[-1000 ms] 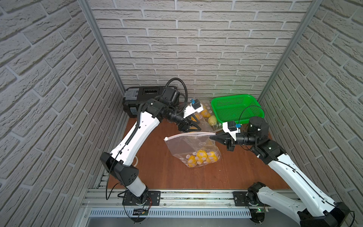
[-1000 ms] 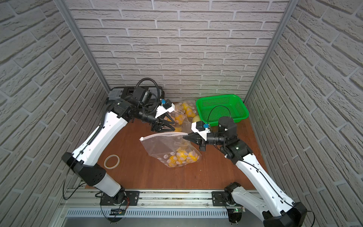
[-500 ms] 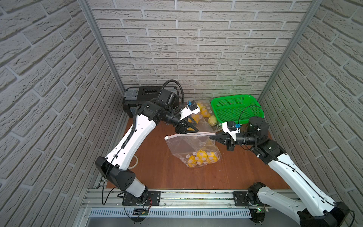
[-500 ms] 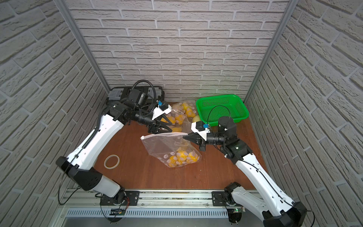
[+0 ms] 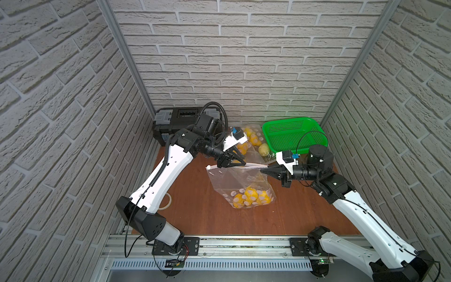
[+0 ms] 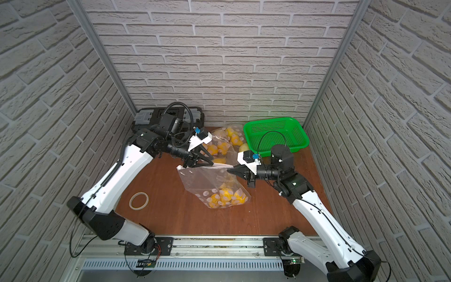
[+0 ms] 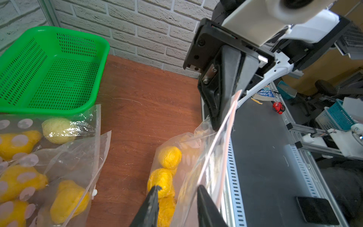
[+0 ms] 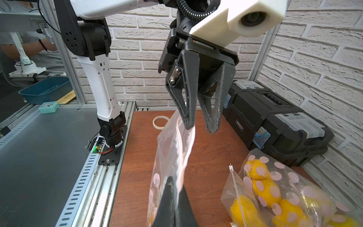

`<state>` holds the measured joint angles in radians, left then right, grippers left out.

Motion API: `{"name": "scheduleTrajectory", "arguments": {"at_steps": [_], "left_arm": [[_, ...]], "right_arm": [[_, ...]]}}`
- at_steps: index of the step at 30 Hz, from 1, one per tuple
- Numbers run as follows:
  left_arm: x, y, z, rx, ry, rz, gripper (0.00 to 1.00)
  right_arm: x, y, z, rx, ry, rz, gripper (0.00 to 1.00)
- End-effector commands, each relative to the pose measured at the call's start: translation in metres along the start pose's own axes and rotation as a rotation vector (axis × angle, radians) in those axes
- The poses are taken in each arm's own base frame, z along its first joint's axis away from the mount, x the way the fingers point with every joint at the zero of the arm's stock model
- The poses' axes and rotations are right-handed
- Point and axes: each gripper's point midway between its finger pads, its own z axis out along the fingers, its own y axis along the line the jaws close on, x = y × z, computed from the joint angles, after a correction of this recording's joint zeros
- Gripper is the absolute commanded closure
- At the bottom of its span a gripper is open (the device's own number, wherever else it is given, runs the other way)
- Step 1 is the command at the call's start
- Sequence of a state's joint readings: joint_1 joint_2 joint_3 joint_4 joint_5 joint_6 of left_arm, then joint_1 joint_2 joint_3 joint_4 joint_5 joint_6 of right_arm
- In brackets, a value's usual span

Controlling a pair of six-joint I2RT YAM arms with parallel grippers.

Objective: Open the zip-top bag and take out the pear
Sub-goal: Open the zipper of the food storage bag at the center of the board.

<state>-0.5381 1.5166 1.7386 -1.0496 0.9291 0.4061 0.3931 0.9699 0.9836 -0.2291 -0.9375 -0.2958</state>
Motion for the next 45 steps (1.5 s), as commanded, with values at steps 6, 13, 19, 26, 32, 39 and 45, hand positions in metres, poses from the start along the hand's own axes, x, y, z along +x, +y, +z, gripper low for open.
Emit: {"name": "scheduleTrajectory", "arguments": {"at_steps": [6,13,19,26,32,39,45], "left_arm": [[0.005,-0.005,0.007,0.067,0.011,-0.007,0.64],[0.023,-0.014,0.007,0.106,0.06,-0.055,0.73],[0.028,-0.008,-0.006,0.009,0.071,-0.065,0.99],[0.051,0.036,-0.062,-0.429,0.12,-0.228,1.0],[0.069,0.048,-0.134,-0.78,0.136,-0.405,1.0],[0.084,0.048,-0.154,-0.919,0.184,-0.596,1.0],[0.109,0.071,-0.09,-0.838,0.16,-0.729,1.0]], "right_arm": [[-0.017,-0.003,-0.004,0.029,-0.03,-0.049,0.97],[-0.015,-0.02,-0.004,0.123,-0.006,-0.046,0.97],[-0.012,-0.029,-0.001,0.148,-0.001,-0.017,0.97],[-0.006,-0.056,0.002,0.257,0.014,0.062,0.59],[0.002,-0.076,0.01,0.305,0.009,0.158,0.45],[0.014,-0.094,0.015,0.359,0.039,0.279,0.45],[0.024,-0.096,0.023,0.364,0.055,0.41,0.48]]}}
